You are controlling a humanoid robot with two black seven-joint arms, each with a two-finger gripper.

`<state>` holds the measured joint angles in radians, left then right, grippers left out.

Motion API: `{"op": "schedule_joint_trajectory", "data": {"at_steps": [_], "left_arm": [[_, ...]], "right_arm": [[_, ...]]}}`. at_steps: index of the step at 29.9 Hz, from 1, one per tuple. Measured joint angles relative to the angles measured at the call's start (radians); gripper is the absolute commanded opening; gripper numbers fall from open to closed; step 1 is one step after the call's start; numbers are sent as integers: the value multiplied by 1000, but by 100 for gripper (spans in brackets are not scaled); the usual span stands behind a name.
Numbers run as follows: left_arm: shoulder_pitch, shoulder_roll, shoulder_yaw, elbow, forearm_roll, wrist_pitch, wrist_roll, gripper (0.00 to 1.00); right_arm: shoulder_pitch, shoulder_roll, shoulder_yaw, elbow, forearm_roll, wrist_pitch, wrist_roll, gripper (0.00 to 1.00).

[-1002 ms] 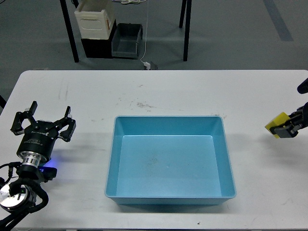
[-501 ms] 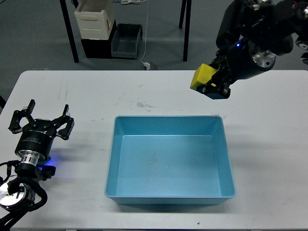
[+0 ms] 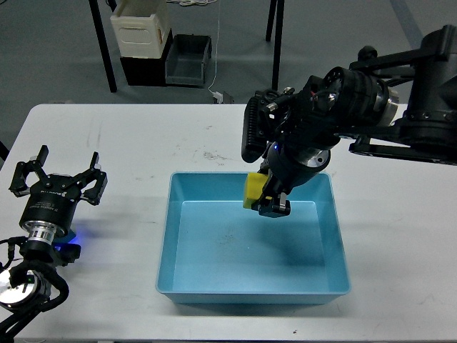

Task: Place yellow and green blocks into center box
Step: 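Carry the yellow cube over the blue box and lower it inside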

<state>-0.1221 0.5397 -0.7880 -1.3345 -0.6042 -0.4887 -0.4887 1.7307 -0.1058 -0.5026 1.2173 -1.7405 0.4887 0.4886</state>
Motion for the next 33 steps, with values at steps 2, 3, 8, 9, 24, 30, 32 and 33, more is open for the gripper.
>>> {"op": "schedule_joint_trajectory", "data": {"at_steps": [2,3,8,9,24,30,32,33], "left_arm": [[-1,0,-4,0,0,0,0,100],[-1,0,-4,0,0,0,0,100],[-2,1,-9,0,1,0,0,100],[-2,1,-11,0,1,0,0,100],[-1,7,-52,0,2,0,0,100],[-11,31,-73,31,8,0,0,100],[-36,56,-73,42,10,0,0,100],[-47,67,-73,46,11,0,0,100]], "right_arm": [[-19,32,-18,-17,1,0,0,4],[-31,48,-25,-29,1,0,0,4],[-93,101,-44,-102,1,0,0,10],[-103,103,-45,-114,1,0,0,13],[-160,106,-73,-170,7,0,0,95],[-164,106,-59,-167,64,0,0,97],[-154,106,-51,-165,83,0,0,97],[-150,106,-42,-165,87,0,0,97]]}}
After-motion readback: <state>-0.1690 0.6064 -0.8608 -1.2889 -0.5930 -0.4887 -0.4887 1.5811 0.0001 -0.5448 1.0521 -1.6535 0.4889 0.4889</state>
